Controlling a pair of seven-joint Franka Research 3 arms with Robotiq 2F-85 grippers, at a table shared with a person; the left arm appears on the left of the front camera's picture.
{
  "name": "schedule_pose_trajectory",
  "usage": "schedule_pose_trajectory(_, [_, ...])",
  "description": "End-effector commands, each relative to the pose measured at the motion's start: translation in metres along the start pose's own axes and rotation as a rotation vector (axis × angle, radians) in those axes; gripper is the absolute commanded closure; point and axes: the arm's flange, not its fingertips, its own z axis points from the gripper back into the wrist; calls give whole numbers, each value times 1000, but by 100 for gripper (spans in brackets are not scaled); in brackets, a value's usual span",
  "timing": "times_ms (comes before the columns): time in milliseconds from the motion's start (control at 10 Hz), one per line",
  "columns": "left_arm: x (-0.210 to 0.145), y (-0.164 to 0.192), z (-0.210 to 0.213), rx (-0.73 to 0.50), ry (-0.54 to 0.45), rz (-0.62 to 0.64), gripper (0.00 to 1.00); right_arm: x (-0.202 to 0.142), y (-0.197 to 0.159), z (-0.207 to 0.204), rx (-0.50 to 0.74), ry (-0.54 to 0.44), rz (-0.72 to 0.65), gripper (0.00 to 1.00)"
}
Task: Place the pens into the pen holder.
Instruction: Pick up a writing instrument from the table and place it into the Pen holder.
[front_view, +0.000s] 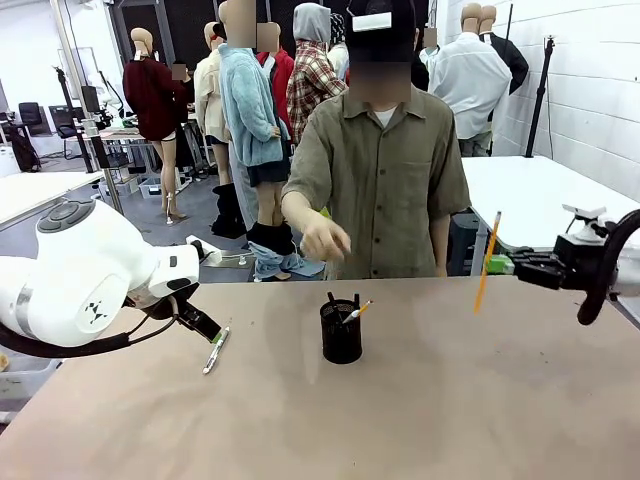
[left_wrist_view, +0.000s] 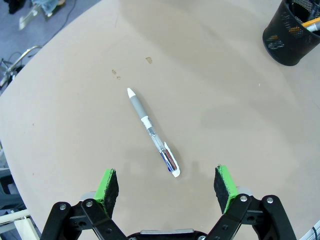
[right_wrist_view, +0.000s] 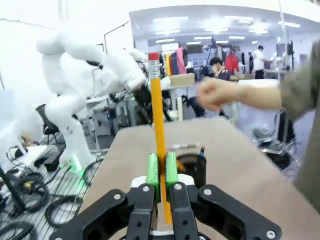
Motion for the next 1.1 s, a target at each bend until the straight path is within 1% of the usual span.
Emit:
schedule_pose_trajectory(0, [-1,2,1,0,-2,5,0,18,24,-59,-79,-3,53,100])
schedule_pose_trajectory(100, [-1,2,1,0,-2,5,0,25,22,-83,-119,17,62,100])
schedule_pose_trajectory(200, [-1,2,1,0,-2,5,0,34,26,-109,-141,3,41,100])
schedule_pose_trajectory(400, [-1,2,1,0,-2,5,0,39,35,-166,-241,79,49,100])
schedule_pose_trajectory(500, [-1,2,1,0,-2,5,0,37,29,-182,-237,120,55,100])
schedule_pose_trajectory(600, [-1,2,1,0,-2,5,0,37,22,-192,-215,139,39,100])
schedule_pose_trajectory(700, [-1,2,1,0,-2,5,0,38,7,-199,-181,151,27,100])
schedule_pose_trajectory(800, [-1,2,1,0,-2,5,0,38,-17,-207,-108,178,22,100])
schedule_pose_trajectory(1000, [-1,2,1,0,-2,5,0,32,-52,-227,-67,225,-9,100])
